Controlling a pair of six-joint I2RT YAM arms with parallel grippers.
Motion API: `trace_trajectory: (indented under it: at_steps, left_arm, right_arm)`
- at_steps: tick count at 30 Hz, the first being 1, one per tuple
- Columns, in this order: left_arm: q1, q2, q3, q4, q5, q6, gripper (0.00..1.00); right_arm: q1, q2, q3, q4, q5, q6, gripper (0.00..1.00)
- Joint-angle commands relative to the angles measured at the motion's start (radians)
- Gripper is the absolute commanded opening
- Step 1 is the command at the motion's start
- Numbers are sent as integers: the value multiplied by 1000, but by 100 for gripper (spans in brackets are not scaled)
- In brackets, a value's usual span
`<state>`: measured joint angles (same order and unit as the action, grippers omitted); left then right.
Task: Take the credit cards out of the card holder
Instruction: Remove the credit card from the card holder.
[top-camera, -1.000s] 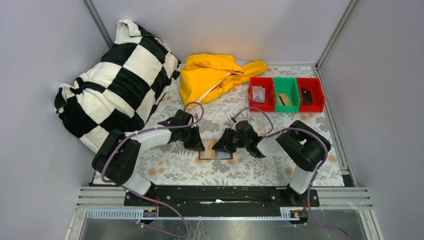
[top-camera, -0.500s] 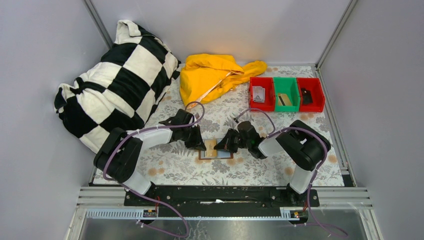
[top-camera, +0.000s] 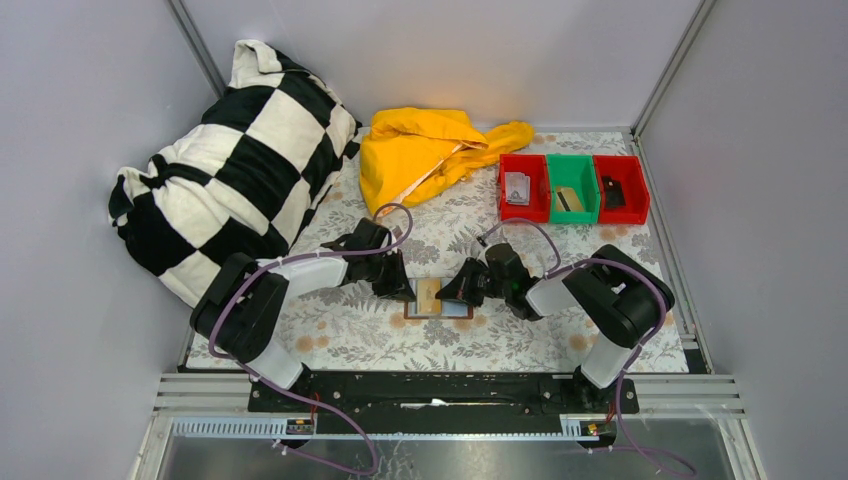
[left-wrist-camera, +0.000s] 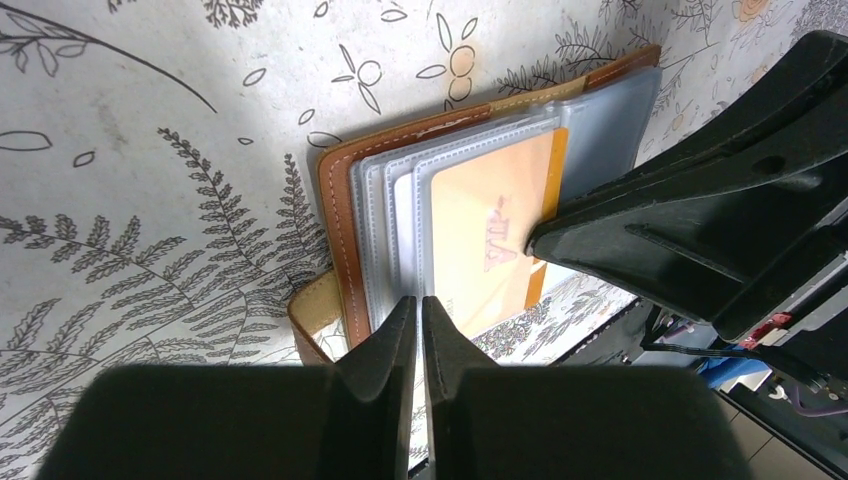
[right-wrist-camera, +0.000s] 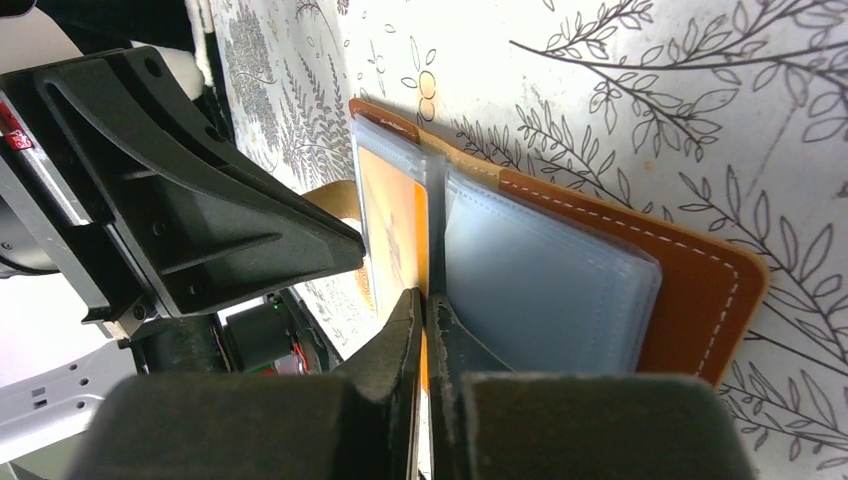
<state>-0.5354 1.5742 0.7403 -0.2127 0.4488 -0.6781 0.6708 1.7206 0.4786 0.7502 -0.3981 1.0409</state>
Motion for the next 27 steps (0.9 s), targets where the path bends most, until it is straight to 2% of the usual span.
trace_trajectory:
  at_steps: [1, 12, 14, 17, 27]
  left_arm:
    - [2, 25, 0, -13, -55, 27, 10]
    - [0, 1, 20, -27, -36, 29, 9]
    - [-2, -24, 32, -27, -25, 22, 9]
    - [-7, -60, 50, -16, -10, 14, 9]
    - [-33, -56, 43, 103, 32, -24, 11]
  right_arm:
    - [-25, -32, -16, -23, 1, -37, 6]
    - [-38, -25, -25, -5, -16, -38, 9]
    - [-39, -22, -23, -3, -19, -39, 19]
    - [-39, -23, -26, -4, -16, -36, 25]
    - [-52, -25, -27, -1, -21, -38, 24]
